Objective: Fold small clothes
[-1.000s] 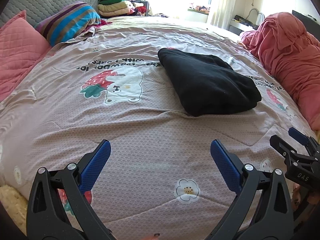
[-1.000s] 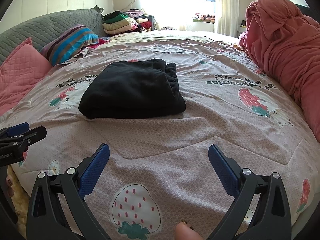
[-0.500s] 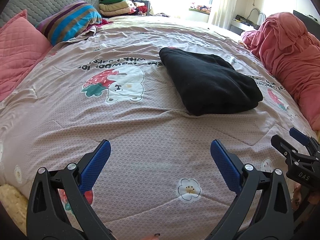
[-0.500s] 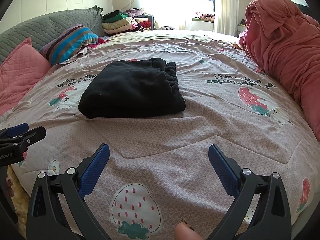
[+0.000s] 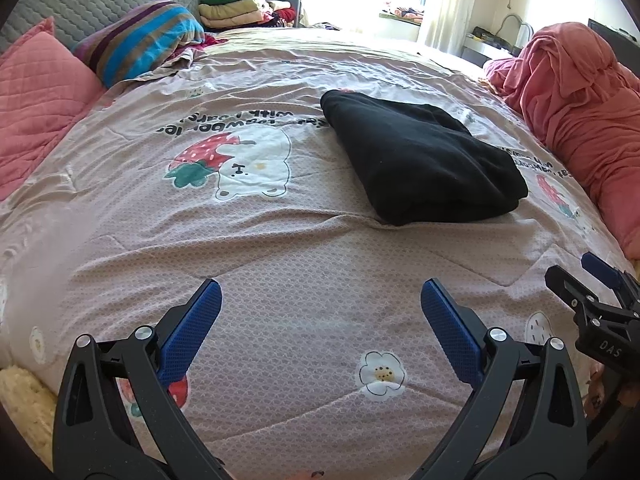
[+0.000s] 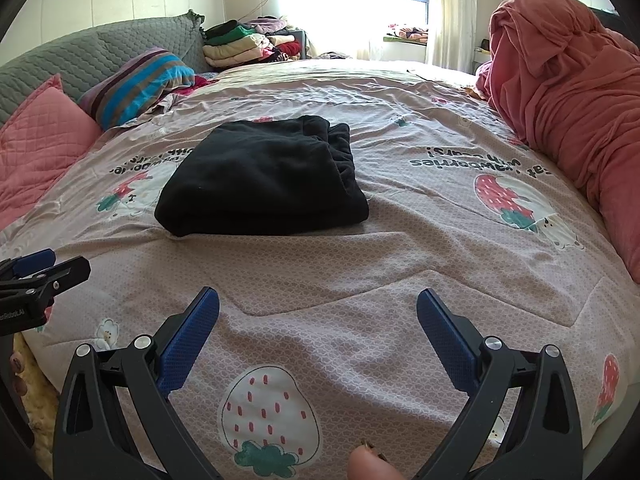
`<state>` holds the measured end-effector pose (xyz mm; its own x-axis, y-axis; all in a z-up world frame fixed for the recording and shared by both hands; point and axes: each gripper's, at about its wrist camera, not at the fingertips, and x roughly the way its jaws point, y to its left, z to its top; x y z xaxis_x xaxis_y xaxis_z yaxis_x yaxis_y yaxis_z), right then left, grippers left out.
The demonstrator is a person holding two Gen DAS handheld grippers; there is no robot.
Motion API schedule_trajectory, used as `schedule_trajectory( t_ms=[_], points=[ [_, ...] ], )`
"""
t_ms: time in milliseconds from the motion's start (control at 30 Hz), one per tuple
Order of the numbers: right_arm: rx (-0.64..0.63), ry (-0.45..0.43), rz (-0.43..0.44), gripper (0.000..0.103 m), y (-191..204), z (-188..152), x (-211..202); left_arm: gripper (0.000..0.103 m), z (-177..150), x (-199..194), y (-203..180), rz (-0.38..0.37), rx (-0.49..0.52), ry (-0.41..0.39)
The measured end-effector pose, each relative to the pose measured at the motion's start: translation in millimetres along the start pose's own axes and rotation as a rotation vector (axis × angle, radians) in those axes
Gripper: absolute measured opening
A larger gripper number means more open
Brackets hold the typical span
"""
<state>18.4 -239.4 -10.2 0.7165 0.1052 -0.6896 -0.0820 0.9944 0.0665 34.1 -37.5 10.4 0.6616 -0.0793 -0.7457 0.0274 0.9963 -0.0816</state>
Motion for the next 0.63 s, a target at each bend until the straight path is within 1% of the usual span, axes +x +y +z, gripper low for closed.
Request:
schedule_trajectory(
  t_ms=[133,233,267,300,333,367,400,433,467,500,533,567,600,633],
  points=[
    [0.012,0.003,-0.019,0.098,-6.3,-1.1,-1.3,0.094,-1.9,-0.2,-0.4,0.006,0.006,0.001],
    [0.055,-0.006,-0.085,0.098,-23.5,-3.2,-5.5,0.094,-3.5,-0.1,4.6,0.01,-0.007,0.01],
    [0.086,-0.014,-0.123,0.098,-33.7,-4.6,-7.9,0.094,-4.0,-1.0,8.8,0.011,-0.019,0.013],
    [0.143,-0.029,-0.201,0.098,-53.9,-6.9,-13.3,0.094,-4.0,-1.3,15.4,0.011,-0.04,0.016],
    [0.178,-0.034,-0.247,0.098,-67.5,-8.7,-16.7,0.094,-3.5,-1.2,25.1,0.013,-0.069,0.02],
    [0.227,-0.041,-0.308,0.098,-86.7,-11.2,-22.3,0.094,-1.4,-0.3,45.8,0.025,-0.125,0.029],
    [0.291,-0.059,-0.396,0.098,-114.6,-15.5,-31.6,0.094,0.5,-0.2,59.8,0.037,-0.159,0.03],
    [0.347,-0.074,-0.483,0.098,-142.0,-20.8,-40.8,0.094,4.2,0.2,87.5,0.073,-0.218,0.027],
    [0.407,-0.071,-0.569,0.098,-169.6,-26.9,-48.9,0.094,6.9,0.2,110.0,0.114,-0.262,0.028],
    [0.511,-0.058,-0.68,0.098,-210.7,-39.1,-61.7,0.094,9.2,-0.4,132.3,0.147,-0.305,0.026],
    [0.594,-0.054,-0.752,0.098,-241.7,-50.9,-72.4,0.094,12.0,-1.9,160.0,0.182,-0.36,0.018],
    [0.677,-0.041,-0.837,0.098,-272.6,-64.8,-82.9,0.094,15.6,-3.7,195.8,0.241,-0.42,0.013],
    [0.788,0.011,-0.95,0.098,-312.8,-85.8,-95.2,0.094,19.0,-4.4,222.6,0.299,-0.457,0.011],
    [0.862,0.046,-1.017,0.098,-339.6,-102.2,-103.4,0.094,22.1,-5.2,249.0,0.363,-0.49,0.008]
  ],
)
